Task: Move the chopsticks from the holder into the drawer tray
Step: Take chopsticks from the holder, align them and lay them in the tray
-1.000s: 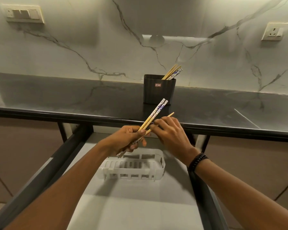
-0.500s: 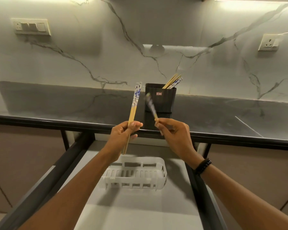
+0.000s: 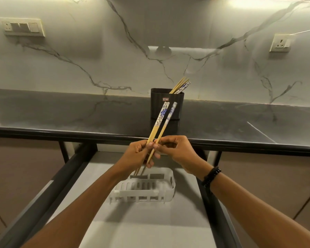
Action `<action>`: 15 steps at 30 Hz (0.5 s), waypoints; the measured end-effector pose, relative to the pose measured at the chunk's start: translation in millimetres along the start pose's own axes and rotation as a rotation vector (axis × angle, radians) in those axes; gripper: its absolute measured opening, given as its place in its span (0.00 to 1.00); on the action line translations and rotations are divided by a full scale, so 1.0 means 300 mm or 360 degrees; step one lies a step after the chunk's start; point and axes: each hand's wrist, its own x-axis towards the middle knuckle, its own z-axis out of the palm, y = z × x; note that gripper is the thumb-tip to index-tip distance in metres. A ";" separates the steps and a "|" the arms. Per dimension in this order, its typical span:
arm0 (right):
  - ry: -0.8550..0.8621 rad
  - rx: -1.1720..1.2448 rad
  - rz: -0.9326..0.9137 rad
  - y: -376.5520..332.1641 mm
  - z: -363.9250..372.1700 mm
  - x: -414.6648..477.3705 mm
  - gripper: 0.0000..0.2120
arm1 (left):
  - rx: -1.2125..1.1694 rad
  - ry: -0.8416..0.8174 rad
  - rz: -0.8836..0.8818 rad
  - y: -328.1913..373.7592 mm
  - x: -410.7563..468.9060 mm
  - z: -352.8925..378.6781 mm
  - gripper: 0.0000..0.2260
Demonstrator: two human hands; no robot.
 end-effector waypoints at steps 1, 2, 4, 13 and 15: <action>-0.0008 0.0033 0.0004 -0.005 -0.005 0.000 0.12 | 0.0032 -0.0030 0.0020 -0.006 -0.003 0.000 0.11; 0.0016 0.0127 0.0023 -0.009 -0.011 0.004 0.14 | 0.0053 -0.0054 0.0020 -0.012 -0.004 0.000 0.11; 0.0142 0.0384 0.0086 -0.020 -0.030 0.013 0.15 | 0.0064 -0.0109 -0.0027 -0.024 -0.007 -0.004 0.12; -0.0089 0.0548 0.0186 -0.021 -0.038 0.005 0.11 | 0.0044 -0.0402 -0.0269 -0.017 -0.007 0.001 0.15; -0.0060 0.0554 0.0189 -0.026 -0.045 0.009 0.11 | 0.0062 -0.0424 -0.0329 -0.015 -0.008 -0.007 0.16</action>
